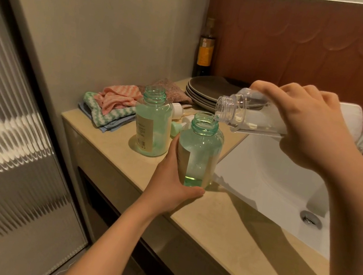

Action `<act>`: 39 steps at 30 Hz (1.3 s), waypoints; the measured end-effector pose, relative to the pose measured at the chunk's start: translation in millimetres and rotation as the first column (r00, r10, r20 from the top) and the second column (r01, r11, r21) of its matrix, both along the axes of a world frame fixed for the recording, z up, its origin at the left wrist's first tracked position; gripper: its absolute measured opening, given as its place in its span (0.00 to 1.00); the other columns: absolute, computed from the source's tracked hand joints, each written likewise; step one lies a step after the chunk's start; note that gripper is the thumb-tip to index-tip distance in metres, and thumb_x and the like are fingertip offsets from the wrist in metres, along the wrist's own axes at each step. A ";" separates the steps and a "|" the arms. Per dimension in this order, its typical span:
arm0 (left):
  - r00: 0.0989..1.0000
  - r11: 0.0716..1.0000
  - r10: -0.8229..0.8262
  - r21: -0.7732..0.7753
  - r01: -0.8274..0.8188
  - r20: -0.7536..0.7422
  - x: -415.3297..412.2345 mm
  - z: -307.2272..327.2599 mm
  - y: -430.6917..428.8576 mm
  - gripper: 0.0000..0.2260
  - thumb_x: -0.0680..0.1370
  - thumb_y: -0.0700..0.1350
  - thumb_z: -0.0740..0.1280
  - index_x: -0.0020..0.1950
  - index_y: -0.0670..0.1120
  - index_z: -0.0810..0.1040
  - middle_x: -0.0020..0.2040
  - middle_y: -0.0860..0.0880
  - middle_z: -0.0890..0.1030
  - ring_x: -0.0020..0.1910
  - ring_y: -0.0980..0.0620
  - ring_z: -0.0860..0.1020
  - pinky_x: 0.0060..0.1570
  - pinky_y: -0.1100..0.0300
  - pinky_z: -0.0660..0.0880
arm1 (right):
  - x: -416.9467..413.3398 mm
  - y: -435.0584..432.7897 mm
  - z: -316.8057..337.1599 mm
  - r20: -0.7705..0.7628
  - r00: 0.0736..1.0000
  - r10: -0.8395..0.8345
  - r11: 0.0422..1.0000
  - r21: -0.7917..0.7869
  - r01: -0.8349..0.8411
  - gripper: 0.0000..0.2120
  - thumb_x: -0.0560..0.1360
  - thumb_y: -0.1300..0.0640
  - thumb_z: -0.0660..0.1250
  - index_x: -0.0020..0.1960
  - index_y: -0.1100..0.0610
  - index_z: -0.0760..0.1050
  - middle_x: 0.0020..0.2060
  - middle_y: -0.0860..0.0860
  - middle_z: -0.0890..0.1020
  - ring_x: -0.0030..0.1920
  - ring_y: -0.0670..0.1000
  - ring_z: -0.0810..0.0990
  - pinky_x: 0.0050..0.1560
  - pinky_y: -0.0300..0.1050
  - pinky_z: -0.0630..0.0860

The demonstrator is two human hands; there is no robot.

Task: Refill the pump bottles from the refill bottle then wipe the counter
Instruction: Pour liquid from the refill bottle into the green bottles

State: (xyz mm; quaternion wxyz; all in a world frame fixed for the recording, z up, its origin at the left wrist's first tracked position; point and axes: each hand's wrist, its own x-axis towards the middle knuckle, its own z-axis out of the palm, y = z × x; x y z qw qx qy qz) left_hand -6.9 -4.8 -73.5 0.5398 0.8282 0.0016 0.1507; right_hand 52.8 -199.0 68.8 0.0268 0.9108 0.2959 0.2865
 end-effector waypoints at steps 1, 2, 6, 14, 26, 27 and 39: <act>1.000 1.000 0.001 -0.004 -0.001 0.002 0.0 0.0 0.0 0.52 0.62 0.38 0.79 0.75 0.57 0.50 0.66 0.58 0.70 0.64 0.62 0.68 0.53 0.80 0.65 | -0.3 0.0 0.3 0.000 1.000 0.001 1.000 0.000 -0.001 0.42 0.70 0.70 0.65 0.72 0.40 0.52 0.61 0.53 0.71 0.58 0.56 0.68 0.59 0.51 0.61; 1.000 1.000 0.003 -0.008 -0.003 0.003 0.0 -0.1 0.1 0.52 0.62 0.38 0.79 0.75 0.58 0.50 0.66 0.59 0.70 0.64 0.62 0.68 0.52 0.81 0.65 | -0.8 0.0 0.6 0.000 1.000 0.002 1.000 -0.001 -0.002 0.41 0.70 0.70 0.65 0.72 0.40 0.52 0.61 0.54 0.71 0.58 0.56 0.68 0.59 0.52 0.61; 1.000 1.000 0.009 -0.009 -0.009 0.007 0.1 -0.2 -0.4 0.51 0.62 0.38 0.79 0.69 0.65 0.48 0.65 0.60 0.69 0.64 0.62 0.67 0.53 0.81 0.63 | -0.8 0.2 0.3 0.001 1.000 -0.004 1.000 -0.004 0.004 0.41 0.69 0.70 0.65 0.72 0.40 0.53 0.61 0.54 0.71 0.58 0.57 0.68 0.58 0.52 0.62; 1.000 1.000 -0.003 0.001 0.003 0.006 -0.4 0.0 0.1 0.52 0.62 0.38 0.80 0.75 0.56 0.50 0.67 0.58 0.69 0.65 0.60 0.68 0.59 0.70 0.65 | -1.3 0.3 0.7 -0.012 1.000 -0.010 1.000 -0.010 0.010 0.42 0.69 0.70 0.64 0.72 0.39 0.52 0.60 0.53 0.71 0.58 0.56 0.68 0.59 0.52 0.62; 1.000 1.000 -0.003 -0.002 0.003 -0.002 0.0 -0.8 0.0 0.53 0.62 0.39 0.80 0.76 0.56 0.49 0.67 0.58 0.68 0.66 0.61 0.67 0.61 0.68 0.64 | 0.7 -1.0 0.9 -0.241 0.970 -0.009 1.000 0.027 0.016 0.44 0.68 0.65 0.70 0.73 0.40 0.50 0.56 0.52 0.72 0.51 0.52 0.68 0.51 0.47 0.63; 1.000 1.000 0.000 -0.003 0.000 -0.002 0.2 -1.1 -0.1 0.53 0.62 0.39 0.80 0.76 0.56 0.50 0.67 0.58 0.68 0.66 0.60 0.67 0.62 0.67 0.65 | 1.0 -1.0 0.1 -0.266 0.964 -0.009 0.999 0.031 0.018 0.45 0.68 0.65 0.71 0.73 0.40 0.49 0.56 0.52 0.73 0.51 0.53 0.70 0.51 0.48 0.65; 0.992 0.993 0.118 -0.017 -0.117 0.049 2.5 -4.8 -12.9 0.54 0.64 0.42 0.80 0.77 0.55 0.46 0.73 0.56 0.64 0.70 0.58 0.64 0.67 0.59 0.65 | 1.5 -2.6 -4.7 -0.388 0.919 0.069 0.985 0.173 0.000 0.48 0.63 0.65 0.76 0.71 0.41 0.51 0.61 0.52 0.73 0.55 0.56 0.73 0.46 0.45 0.65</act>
